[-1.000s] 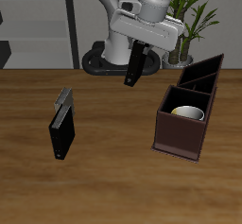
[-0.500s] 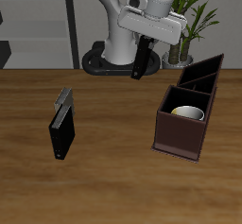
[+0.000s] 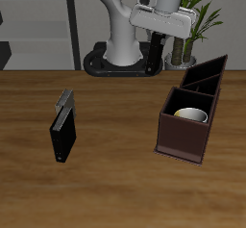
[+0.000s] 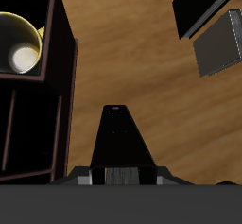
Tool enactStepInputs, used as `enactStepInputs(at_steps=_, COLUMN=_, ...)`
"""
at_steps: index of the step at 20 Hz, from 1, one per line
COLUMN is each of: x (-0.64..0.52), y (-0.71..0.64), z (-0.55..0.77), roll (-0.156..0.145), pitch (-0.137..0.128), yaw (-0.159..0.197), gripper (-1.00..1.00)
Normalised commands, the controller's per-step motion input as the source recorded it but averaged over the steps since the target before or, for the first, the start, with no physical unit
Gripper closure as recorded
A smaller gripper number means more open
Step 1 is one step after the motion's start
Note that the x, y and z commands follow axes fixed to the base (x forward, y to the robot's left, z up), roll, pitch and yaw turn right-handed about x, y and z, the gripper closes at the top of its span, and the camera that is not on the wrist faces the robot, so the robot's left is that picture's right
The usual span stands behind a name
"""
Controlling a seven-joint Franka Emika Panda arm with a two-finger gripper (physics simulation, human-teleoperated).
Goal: Place the white-yellow mug into the left desk caddy's right compartment and place the left black book into the left desk caddy's back compartment and place the right black book into the left desk caddy's front compartment
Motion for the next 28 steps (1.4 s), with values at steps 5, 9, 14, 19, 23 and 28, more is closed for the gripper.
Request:
enactStepInputs(at_steps=5, x=0.05, y=0.41, z=0.24, roll=0.076, pitch=0.019, yaw=0.012, gripper=1.00)
enactStepInputs(at_steps=9, x=0.38, y=0.29, z=0.23, roll=0.043, pitch=0.072, yaw=0.007, gripper=1.00)
enactStepInputs(at_steps=14, x=0.44, y=0.24, z=0.15, roll=0.016, pitch=0.073, yaw=-0.018, gripper=1.00)
enactStepInputs(at_steps=19, x=0.24, y=0.23, z=-0.01, roll=0.011, pitch=0.054, yaw=-0.021, gripper=1.00)
enactStepInputs(at_steps=23, x=0.02, y=0.44, z=-0.05, roll=0.082, pitch=0.057, yaw=-0.024, gripper=1.00)
enactStepInputs(at_steps=28, x=0.03, y=0.24, z=0.07, roll=0.032, pitch=-0.003, yaw=0.010, gripper=1.00)
